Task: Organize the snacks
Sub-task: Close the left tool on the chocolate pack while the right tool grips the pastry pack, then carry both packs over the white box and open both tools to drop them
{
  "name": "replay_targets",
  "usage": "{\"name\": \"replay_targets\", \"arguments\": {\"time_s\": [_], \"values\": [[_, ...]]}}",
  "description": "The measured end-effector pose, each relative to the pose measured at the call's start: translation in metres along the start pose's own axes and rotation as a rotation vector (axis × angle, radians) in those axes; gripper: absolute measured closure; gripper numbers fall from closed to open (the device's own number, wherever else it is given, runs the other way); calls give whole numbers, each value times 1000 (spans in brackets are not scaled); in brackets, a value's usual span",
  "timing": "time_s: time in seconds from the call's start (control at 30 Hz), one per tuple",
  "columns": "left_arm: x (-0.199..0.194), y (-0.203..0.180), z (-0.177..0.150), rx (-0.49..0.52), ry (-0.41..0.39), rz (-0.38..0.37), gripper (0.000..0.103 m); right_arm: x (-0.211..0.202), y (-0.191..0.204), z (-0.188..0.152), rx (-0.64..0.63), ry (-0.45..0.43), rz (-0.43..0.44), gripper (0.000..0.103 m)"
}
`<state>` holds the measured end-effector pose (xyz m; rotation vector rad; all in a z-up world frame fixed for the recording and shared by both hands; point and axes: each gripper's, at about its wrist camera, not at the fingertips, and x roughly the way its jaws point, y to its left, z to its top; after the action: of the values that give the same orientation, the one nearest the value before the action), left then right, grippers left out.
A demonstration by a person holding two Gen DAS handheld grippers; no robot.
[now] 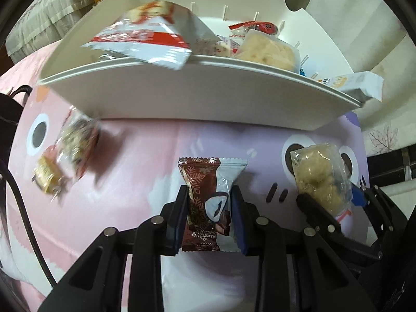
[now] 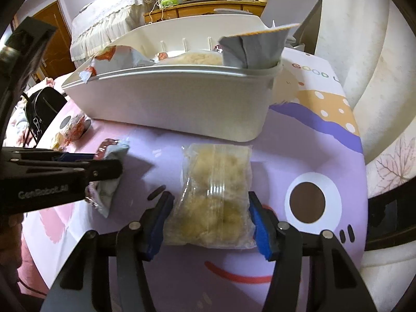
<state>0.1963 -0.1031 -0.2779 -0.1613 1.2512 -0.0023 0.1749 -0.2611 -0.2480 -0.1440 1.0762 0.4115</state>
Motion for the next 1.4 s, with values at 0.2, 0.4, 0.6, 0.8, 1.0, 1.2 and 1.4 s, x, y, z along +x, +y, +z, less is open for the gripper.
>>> {"name": "replay_targets", "arguments": {"time_s": [0.2,0.4,0.6,0.8,1.0,1.2,1.4], "values": [[-25,16,-11,-16,-18,16,74,-17,11,-2,-33,-2,4,47],[-60,30,-11,-1,-73,42,74,-38,31,4,-87,-37,30,47],[-101,52,-6,-5,-130,49,74,-52,50,19,-113,-66,56,48],[-123,70,16,9,-176,59,74,-70,72,45,-138,-123,89,48],[-134,80,50,36,-216,52,74,-89,85,81,-193,-216,75,48],[-129,89,89,59,-234,34,74,-92,79,117,-167,-288,26,48],[-118,94,125,90,-246,-2,74,-78,69,127,-92,-314,-34,48]]}}
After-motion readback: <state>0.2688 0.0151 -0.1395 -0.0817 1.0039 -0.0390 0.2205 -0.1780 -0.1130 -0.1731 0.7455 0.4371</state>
